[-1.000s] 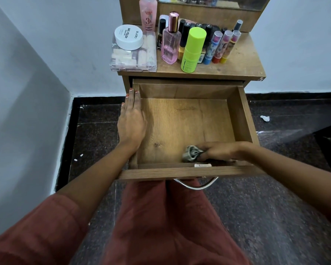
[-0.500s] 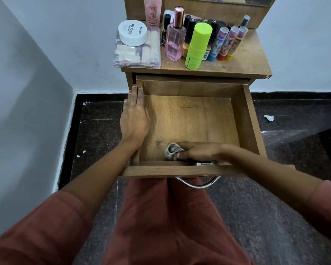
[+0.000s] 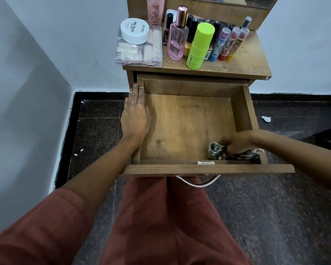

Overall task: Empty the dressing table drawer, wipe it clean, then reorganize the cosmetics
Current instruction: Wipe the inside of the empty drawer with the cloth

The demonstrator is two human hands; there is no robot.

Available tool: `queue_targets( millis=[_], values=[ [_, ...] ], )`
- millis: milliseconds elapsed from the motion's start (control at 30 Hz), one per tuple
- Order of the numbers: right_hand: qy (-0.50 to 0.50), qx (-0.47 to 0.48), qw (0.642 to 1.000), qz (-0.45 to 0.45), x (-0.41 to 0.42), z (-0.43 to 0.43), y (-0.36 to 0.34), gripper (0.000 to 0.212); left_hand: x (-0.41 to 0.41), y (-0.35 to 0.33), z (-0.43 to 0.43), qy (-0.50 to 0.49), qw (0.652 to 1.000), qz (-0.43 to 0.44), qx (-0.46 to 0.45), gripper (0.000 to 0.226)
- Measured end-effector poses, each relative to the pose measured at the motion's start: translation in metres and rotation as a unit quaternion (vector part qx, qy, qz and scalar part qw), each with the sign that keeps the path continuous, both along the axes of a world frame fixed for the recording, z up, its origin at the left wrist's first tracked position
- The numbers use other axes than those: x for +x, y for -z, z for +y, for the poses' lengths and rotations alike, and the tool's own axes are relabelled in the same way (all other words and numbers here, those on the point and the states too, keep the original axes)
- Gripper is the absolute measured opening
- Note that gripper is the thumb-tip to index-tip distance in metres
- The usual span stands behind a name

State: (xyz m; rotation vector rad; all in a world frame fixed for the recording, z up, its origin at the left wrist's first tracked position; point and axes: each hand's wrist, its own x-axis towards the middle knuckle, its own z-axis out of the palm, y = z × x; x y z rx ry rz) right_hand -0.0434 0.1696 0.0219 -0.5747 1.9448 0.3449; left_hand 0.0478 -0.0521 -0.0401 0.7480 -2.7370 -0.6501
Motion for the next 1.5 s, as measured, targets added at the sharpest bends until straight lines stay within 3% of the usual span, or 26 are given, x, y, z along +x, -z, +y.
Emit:
queue_targets(
  millis=[167,267,500,667,900,1167,1433,1500],
  values=[
    [-0.178,0.153,0.960,0.149,0.009,-0.009,0.018,0.032,0.000,0.001,0.000,-0.003,1.000,-0.004,0.001,0.050],
    [-0.234,0.190,0.931,0.205,0.016,-0.011,0.031,0.040,0.000,0.001,0.000,-0.004,1.000,-0.005,0.001,0.050],
    [-0.274,0.259,0.918,0.126,0.002,-0.019,0.013,0.035,0.000,-0.001,0.000,-0.004,1.000,-0.001,0.006,0.050],
    [-0.280,0.259,0.916,0.125,-0.004,-0.019,0.008,0.046,-0.001,-0.001,0.000,-0.007,1.000,-0.002,0.005,0.050],
    [-0.263,0.162,0.933,0.184,0.006,-0.007,0.020,0.034,0.001,-0.002,0.003,-0.009,1.000,-0.003,0.007,0.050],
    [-0.276,0.275,0.909,0.147,-0.003,-0.018,0.009,0.047,0.000,-0.003,0.002,-0.010,1.000,-0.008,0.003,0.050],
    [-0.256,0.121,0.932,0.225,0.016,-0.004,0.020,0.032,0.000,-0.001,0.002,-0.008,1.000,0.003,0.004,0.050],
    [-0.262,0.129,0.932,0.216,0.013,-0.004,0.019,0.033,0.000,-0.002,0.002,-0.006,1.000,0.002,0.005,0.049]
  ],
)
